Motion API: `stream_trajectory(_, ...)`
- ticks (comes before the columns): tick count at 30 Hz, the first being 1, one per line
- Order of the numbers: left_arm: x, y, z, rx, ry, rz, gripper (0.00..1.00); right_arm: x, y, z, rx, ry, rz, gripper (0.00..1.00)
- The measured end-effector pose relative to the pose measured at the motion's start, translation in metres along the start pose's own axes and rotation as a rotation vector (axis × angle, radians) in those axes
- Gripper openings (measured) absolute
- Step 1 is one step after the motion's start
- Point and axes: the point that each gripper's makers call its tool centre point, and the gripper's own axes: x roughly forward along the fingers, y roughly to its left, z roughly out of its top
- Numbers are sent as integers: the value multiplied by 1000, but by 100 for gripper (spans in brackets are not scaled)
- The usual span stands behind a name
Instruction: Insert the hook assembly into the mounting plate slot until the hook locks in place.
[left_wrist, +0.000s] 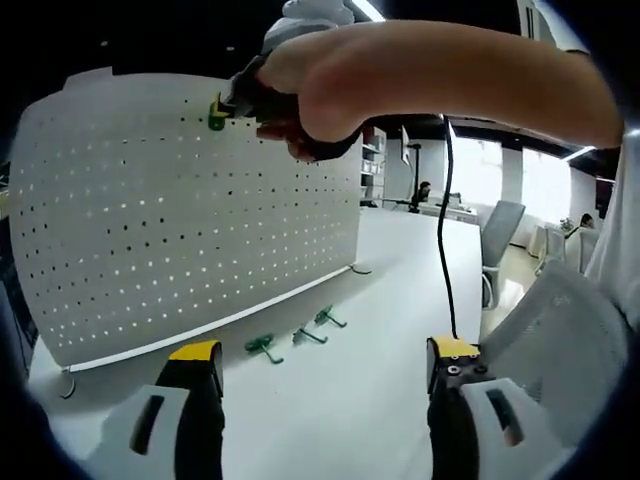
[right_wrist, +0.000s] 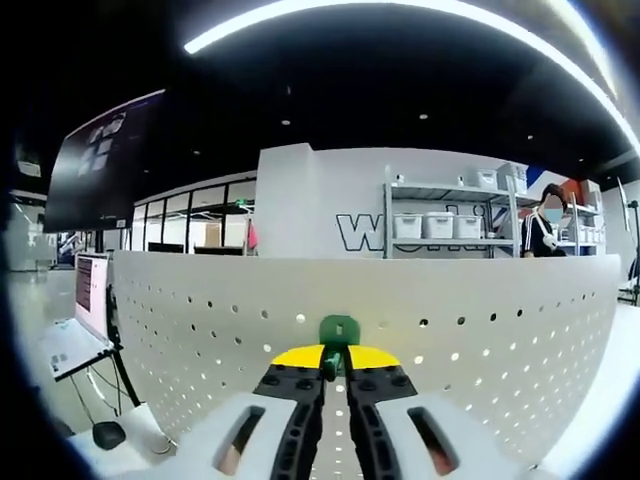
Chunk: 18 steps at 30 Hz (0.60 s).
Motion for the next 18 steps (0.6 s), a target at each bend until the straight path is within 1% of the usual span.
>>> stream_trajectory(3, 0, 0, -1, 5, 6, 0, 86, -1, 9, -1, 2, 10, 56, 14)
stream_trajectory(5, 0, 0, -1, 7, 8, 0, 86, -4, 14, 0, 1, 3, 94, 21)
stream_trajectory(6, 0, 0, -2, 8, 9, 1, 86, -4, 18, 0, 24, -4, 120, 24)
stream_trajectory(7, 0, 0, -2, 9, 11, 3, 86, -4, 21, -2, 41, 7, 146, 26)
stream_trajectory(8, 0, 1, -3, 10, 15, 4, 86, -5, 21, -5, 32, 18, 161, 28)
stream_trajectory(9, 0, 1, -4, 11, 21, 4, 86, -7, 24, -8, 20, 27, 192, 30)
stream_trajectory(10, 0, 1, -5, 14, 25, 5, 86, -8, 25, -8, -3, 21, 213, 33)
stream_trajectory(12, 1, 1, -5, 15, 26, 4, 86, -10, 22, -6, 19, 4, 212, 38)
stream_trajectory(15, 1, 2, -6, 9, 28, 7, 86, -12, 18, -5, 39, 2, 221, 43)
stream_trajectory(16, 1, 2, -6, 11, 29, 7, 86, -12, 18, -4, 47, 0, 225, 46)
stream_trajectory(18, 2, 1, -7, 15, 33, 2, 87, -12, 18, -3, 51, -6, 237, 48)
